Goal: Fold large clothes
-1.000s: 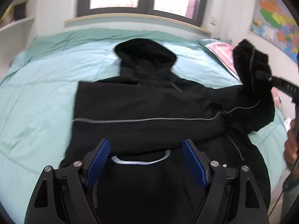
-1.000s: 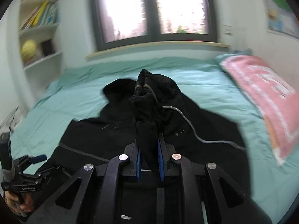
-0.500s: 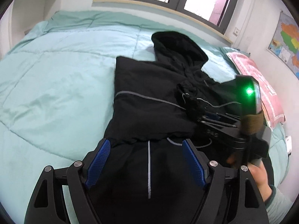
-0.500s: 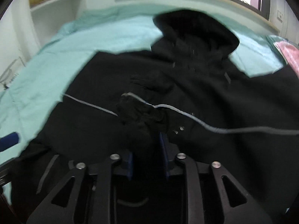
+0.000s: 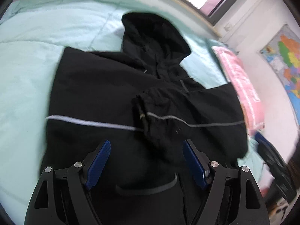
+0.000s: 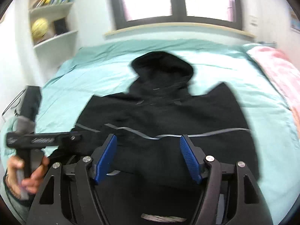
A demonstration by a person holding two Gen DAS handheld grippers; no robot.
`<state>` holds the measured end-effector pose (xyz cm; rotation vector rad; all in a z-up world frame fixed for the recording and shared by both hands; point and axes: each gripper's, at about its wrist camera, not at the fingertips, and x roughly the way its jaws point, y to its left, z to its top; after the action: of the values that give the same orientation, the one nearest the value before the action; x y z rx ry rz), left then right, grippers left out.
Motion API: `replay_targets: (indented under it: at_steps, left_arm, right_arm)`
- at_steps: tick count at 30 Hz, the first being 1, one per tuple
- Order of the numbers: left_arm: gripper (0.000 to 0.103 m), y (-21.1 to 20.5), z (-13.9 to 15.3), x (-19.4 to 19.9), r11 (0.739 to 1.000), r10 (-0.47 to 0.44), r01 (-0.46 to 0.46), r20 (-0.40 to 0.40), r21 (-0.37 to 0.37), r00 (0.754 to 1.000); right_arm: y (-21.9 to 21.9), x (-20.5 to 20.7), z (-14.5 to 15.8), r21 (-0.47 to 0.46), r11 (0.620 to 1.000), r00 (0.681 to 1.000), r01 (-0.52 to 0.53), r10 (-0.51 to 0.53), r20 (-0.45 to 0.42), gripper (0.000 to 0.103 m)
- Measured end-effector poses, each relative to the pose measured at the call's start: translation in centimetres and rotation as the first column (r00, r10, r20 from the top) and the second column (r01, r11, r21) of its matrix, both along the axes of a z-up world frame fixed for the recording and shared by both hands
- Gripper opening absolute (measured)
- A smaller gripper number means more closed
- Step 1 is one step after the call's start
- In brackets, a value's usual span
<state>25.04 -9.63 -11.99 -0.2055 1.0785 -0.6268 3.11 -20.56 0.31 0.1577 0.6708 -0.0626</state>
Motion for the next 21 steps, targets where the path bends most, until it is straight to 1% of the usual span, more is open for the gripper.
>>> replay_targets:
  at_steps: [3, 4, 5, 6, 7, 8, 10, 12, 13, 15, 17, 18, 20, 21]
  left_arm:
    - [0.08, -2.7, -2.3, 2.1, 0.999, 0.02, -0.019, -0.028, 0.043, 0.999]
    - [0.08, -3.2, -2.6, 2.5, 0.998, 0.023, -0.022, -0.022, 0.057, 0.999]
    - [0.064, -3.8, -2.7, 2.6, 0.997, 0.018, -0.017, -0.002, 0.069, 1.0]
    - [0.03, -4.5, -2.6, 2.7, 0.998, -0.006, 0.005, 0.01, 0.07, 1.0]
    - [0.025, -4.7, -2.7, 2.8, 0.998, -0.021, 0.021, -0.003, 0.056, 1.0]
    - [0.024, -4.7, -2.2, 2.8, 0.999, -0.012, 0.012, 0.001, 0.036, 1.0]
    - [0.021, -4.0, -1.0, 2.5, 1.0, -0.006, 0.005, 0.045, 0.013, 0.999]
    - [0.021, -2.4, 1.0, 1.8, 1.0, 0.012, -0.012, 0.116, 0.003, 0.993]
    - [0.021, -1.2, 2.0, 1.5, 1.0, 0.028, -0.027, 0.143, -0.005, 0.989]
    - [0.021, 2.6, 3.7, 1.0, 0.997, 0.077, -0.072, 0.181, -0.036, 0.981]
    - [0.021, 5.7, 3.5, 1.0, 0.995, 0.095, -0.089, 0.156, -0.048, 0.983]
    - [0.021, 7.1, 2.7, 1.2, 0.995, 0.089, -0.084, 0.124, -0.045, 0.988]
    - [0.022, 8.4, 0.3, 1.7, 0.995, 0.091, -0.093, 0.071, 0.028, 0.993]
    - [0.023, 8.7, -1.3, 2.0, 0.993, 0.091, -0.093, 0.033, 0.066, 0.995]
  right_arm:
    - [-3.8, -2.1, 0.7, -0.026, 0.996, 0.996, 0.086, -0.086, 0.002, 0.072]
    - [-4.8, -2.7, 0.9, -0.034, 0.994, 0.994, 0.107, -0.107, 0.003, 0.072]
    - [-5.7, -3.2, 1.0, -0.045, 0.991, 0.992, 0.128, -0.128, 0.004, 0.072]
    - [-6.8, -3.7, 1.0, -0.061, 0.986, 0.988, 0.153, -0.154, 0.0, 0.072]
    - [-7.7, -4.1, 1.0, -0.073, 0.982, 0.985, 0.172, -0.173, -0.009, 0.072]
    - [-8.6, -4.3, 0.8, -0.08, 0.978, 0.981, 0.191, -0.194, -0.023, 0.072]
    - [-10.6, -3.9, 0.1, -0.066, 0.973, 0.973, 0.222, -0.225, -0.057, 0.072]
    - [-11.8, -3.1, -0.3, -0.037, 0.972, 0.969, 0.233, -0.235, -0.079, 0.072]
    - [-12.3, -2.4, -0.4, -0.023, 0.972, 0.968, 0.233, -0.235, -0.087, 0.072]
    - [-12.7, -0.6, -1.0, 0.004, 0.976, 0.971, 0.216, -0.215, -0.108, 0.072]
    - [-12.4, 1.6, -1.9, 0.017, 0.981, 0.972, 0.191, -0.187, -0.14, 0.072]
    - [-11.9, 3.2, -2.8, 0.03, 0.986, 0.974, 0.166, -0.16, -0.162, 0.072]
    - [-10.9, 5.4, -4.7, 0.038, 0.99, 0.973, 0.133, -0.123, -0.196, 0.072]
    - [-10.3, 7.2, -6.8, 0.039, 0.993, 0.964, 0.11, -0.097, -0.249, 0.072]
